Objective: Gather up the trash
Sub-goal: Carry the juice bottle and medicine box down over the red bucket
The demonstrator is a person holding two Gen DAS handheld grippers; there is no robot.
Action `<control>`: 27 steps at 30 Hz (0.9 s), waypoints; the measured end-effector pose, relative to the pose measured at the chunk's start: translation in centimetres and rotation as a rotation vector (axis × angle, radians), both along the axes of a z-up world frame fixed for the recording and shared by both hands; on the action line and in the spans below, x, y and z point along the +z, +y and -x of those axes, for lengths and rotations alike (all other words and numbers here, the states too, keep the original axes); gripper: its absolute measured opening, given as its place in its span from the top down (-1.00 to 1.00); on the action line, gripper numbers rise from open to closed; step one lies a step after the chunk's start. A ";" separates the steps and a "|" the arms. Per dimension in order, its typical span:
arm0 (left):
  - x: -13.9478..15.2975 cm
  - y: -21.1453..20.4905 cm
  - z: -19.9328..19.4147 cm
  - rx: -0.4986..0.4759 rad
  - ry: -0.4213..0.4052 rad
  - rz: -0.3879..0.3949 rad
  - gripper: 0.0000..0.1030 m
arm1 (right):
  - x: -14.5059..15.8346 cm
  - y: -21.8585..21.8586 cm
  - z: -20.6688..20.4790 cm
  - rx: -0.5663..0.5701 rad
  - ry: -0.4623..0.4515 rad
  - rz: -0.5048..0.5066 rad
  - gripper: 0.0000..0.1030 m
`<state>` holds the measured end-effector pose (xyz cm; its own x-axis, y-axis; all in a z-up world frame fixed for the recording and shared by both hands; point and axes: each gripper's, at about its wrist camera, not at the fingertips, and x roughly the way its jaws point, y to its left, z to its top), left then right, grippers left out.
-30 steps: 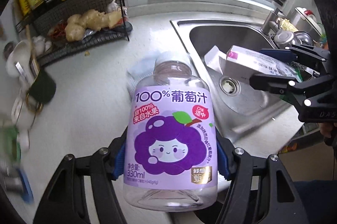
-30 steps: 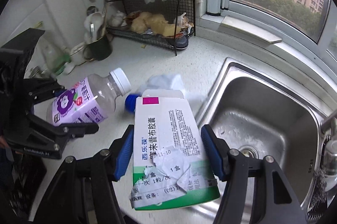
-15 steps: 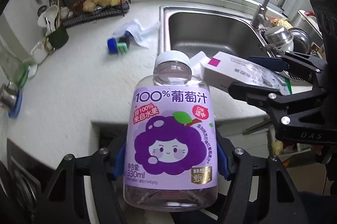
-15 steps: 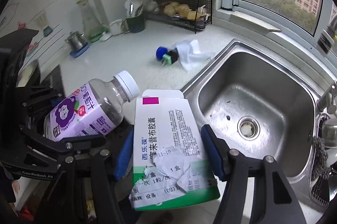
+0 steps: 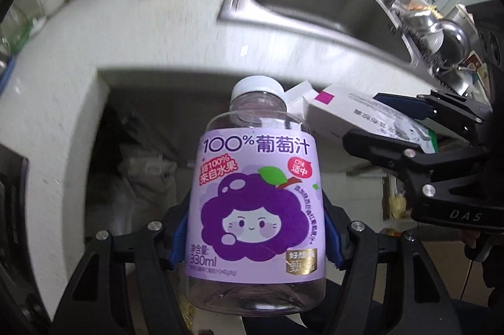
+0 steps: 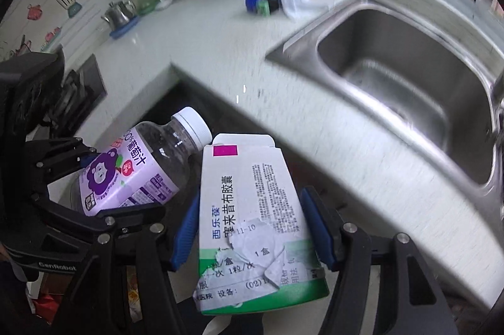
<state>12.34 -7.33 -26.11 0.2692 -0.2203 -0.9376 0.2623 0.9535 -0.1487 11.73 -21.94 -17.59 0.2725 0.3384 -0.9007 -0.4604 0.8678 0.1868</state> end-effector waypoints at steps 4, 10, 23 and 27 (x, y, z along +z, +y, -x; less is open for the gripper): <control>-4.3 0.8 0.3 0.024 0.063 -0.005 -0.26 | -3.5 0.9 1.2 0.002 0.037 0.004 -0.17; -12.4 1.8 0.3 0.054 0.141 0.016 -0.26 | -12.0 2.2 1.6 -0.045 0.116 0.043 -0.17; -34.9 2.2 -1.9 0.079 0.284 -0.028 -0.26 | -33.9 3.5 -1.4 -0.075 0.229 0.132 -0.17; -41.1 1.4 -3.1 0.056 0.299 -0.037 -0.26 | -40.3 3.9 -2.1 -0.084 0.254 0.159 -0.17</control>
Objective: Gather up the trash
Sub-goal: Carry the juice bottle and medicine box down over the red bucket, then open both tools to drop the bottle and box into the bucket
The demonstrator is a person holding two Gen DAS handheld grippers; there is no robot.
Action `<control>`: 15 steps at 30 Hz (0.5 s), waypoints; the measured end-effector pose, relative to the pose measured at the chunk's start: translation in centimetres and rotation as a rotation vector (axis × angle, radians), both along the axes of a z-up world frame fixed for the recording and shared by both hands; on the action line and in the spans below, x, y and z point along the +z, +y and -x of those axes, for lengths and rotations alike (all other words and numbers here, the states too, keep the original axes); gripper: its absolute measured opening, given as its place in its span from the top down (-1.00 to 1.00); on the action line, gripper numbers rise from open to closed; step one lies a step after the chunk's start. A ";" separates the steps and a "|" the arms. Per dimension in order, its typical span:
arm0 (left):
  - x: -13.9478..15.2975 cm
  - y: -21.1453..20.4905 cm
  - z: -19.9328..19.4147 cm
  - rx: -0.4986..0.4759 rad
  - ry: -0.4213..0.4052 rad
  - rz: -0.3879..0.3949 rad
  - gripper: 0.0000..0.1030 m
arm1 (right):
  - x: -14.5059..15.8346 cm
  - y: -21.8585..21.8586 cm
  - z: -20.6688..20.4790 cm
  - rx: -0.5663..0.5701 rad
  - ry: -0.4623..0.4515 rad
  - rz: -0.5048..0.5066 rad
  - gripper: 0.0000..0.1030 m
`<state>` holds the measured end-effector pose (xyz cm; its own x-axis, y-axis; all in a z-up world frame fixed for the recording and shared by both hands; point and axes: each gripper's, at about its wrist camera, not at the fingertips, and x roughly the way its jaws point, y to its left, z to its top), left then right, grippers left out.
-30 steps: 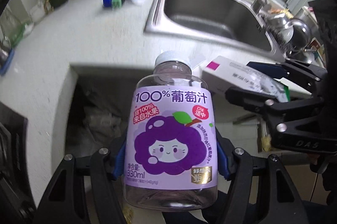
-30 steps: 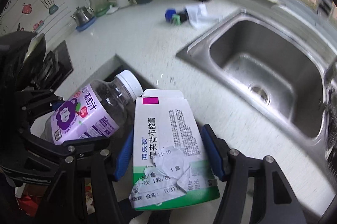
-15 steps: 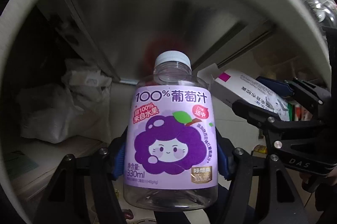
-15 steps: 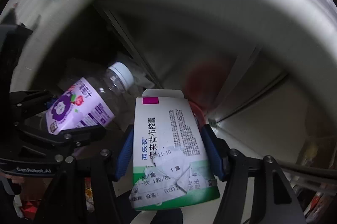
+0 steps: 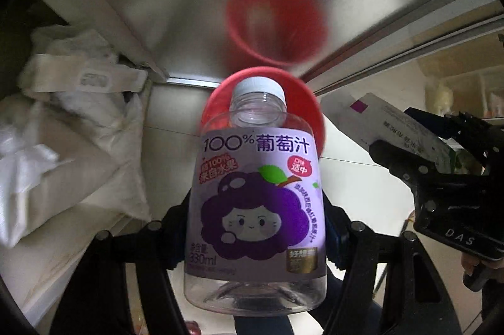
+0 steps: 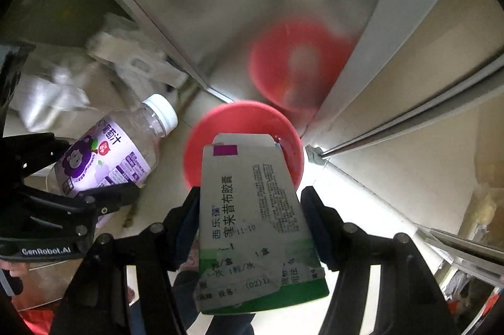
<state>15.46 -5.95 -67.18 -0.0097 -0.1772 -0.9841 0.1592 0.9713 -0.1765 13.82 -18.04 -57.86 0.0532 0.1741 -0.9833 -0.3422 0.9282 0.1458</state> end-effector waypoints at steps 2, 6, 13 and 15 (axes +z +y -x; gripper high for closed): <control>-2.8 -0.3 -0.5 -0.003 0.012 -0.004 -0.26 | -2.6 0.2 -0.2 -0.014 0.009 0.008 -0.17; -6.7 -0.6 -1.3 -0.001 0.023 0.012 -0.26 | -6.8 0.9 -0.9 -0.026 0.027 0.023 -0.17; -12.1 -1.1 -1.4 -0.037 0.042 -0.022 -0.26 | -10.4 -0.4 -0.6 -0.012 0.035 0.050 -0.17; -12.3 -1.1 -1.4 -0.042 0.051 -0.007 -0.26 | -10.5 -0.9 -0.3 -0.001 0.041 0.051 -0.18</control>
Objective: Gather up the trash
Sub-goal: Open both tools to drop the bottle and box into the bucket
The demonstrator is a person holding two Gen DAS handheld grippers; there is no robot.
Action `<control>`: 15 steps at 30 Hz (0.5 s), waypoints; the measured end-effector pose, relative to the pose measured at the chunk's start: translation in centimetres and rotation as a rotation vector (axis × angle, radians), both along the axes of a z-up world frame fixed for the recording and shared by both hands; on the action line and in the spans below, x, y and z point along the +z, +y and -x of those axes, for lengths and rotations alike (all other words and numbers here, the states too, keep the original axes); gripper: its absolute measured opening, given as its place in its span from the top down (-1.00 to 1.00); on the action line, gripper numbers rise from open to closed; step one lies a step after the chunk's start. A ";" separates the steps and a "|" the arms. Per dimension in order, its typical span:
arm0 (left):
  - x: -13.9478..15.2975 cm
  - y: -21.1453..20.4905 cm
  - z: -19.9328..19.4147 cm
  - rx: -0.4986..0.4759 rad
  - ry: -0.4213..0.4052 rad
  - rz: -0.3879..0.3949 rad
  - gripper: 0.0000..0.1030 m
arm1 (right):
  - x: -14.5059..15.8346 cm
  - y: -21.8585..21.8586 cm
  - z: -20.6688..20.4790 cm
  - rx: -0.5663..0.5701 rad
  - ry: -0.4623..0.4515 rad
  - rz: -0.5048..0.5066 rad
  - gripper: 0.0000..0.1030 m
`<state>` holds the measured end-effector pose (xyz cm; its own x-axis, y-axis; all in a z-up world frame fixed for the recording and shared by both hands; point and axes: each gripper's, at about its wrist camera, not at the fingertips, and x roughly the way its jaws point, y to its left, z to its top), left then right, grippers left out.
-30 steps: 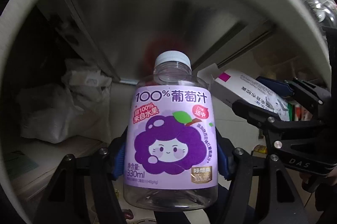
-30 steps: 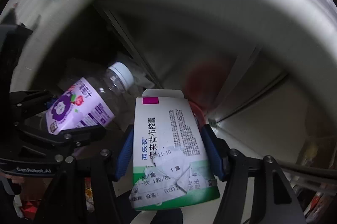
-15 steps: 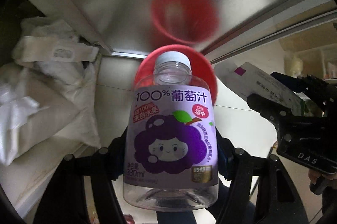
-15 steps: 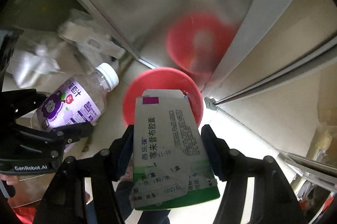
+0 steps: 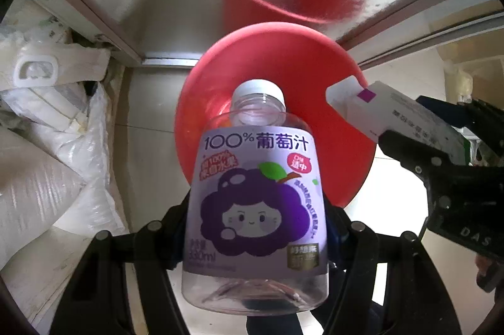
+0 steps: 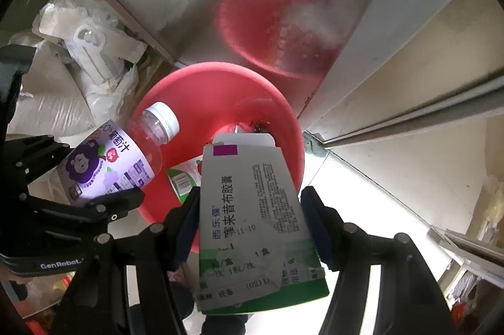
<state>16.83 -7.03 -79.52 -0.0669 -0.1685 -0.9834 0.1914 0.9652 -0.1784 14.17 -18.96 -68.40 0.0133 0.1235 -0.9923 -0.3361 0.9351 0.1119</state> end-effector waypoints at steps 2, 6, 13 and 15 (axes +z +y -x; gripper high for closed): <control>-0.1 -0.3 0.0 -0.018 0.006 0.004 -0.27 | -0.3 -0.1 0.0 -0.002 0.016 -0.006 -0.18; 0.2 -0.4 0.2 -0.069 -0.024 -0.013 -0.46 | -0.6 0.1 0.2 0.023 0.028 -0.018 -0.45; 1.4 -0.4 0.4 -0.057 -0.033 -0.035 -0.73 | 0.9 -0.8 0.4 0.016 -0.003 -0.018 -0.80; 2.4 -0.4 0.5 -0.062 -0.039 -0.050 -0.73 | 1.5 -1.0 0.8 0.016 -0.008 -0.003 -0.82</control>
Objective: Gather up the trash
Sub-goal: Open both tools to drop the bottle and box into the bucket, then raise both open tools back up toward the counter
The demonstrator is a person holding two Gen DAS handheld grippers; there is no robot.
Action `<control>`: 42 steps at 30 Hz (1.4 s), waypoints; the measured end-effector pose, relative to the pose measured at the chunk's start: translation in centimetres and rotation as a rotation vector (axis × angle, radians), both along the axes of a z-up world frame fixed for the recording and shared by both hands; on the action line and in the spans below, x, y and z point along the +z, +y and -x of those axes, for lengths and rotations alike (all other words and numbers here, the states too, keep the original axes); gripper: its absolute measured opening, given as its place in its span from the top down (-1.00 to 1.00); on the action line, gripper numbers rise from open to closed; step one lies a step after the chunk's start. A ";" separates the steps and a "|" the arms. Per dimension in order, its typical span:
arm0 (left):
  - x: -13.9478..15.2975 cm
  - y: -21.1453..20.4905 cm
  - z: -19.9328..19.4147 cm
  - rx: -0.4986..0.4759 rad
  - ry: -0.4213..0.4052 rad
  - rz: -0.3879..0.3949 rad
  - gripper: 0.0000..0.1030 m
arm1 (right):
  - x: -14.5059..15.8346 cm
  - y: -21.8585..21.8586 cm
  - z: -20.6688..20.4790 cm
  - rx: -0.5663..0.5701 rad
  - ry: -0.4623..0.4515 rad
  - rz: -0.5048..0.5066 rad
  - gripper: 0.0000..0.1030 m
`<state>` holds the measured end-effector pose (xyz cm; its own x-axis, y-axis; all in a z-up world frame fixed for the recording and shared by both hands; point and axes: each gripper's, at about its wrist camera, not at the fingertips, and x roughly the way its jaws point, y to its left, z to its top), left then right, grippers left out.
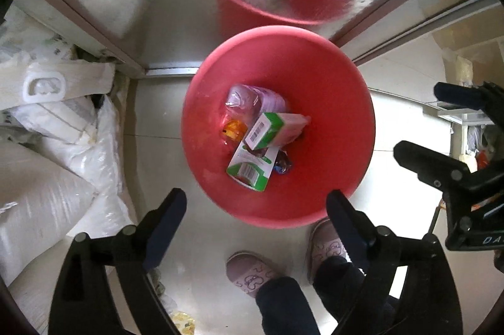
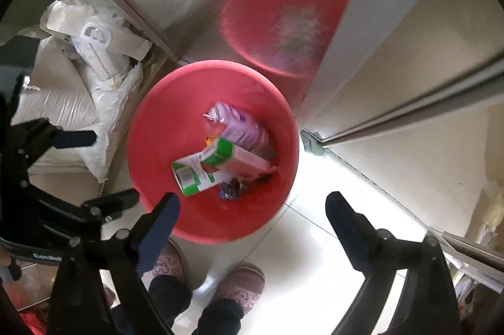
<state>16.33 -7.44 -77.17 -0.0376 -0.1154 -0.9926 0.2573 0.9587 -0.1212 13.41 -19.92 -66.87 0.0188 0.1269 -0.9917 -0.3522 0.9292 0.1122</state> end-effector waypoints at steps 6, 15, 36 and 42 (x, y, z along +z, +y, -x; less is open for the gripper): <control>5.7 1.0 1.3 0.058 -0.018 0.035 -0.73 | 4.8 -0.6 2.1 -0.003 -0.016 0.005 -0.89; 20.6 0.8 6.3 0.078 -0.101 0.030 -0.73 | 18.2 -2.1 5.1 -0.070 -0.059 -0.068 -0.89; 54.0 1.1 11.1 0.150 -0.379 0.056 -0.73 | 48.7 -5.2 7.1 -0.044 -0.343 -0.191 -0.91; 59.0 1.7 8.1 0.149 -0.464 0.085 -0.73 | 53.5 -4.0 4.7 -0.044 -0.470 -0.216 -0.91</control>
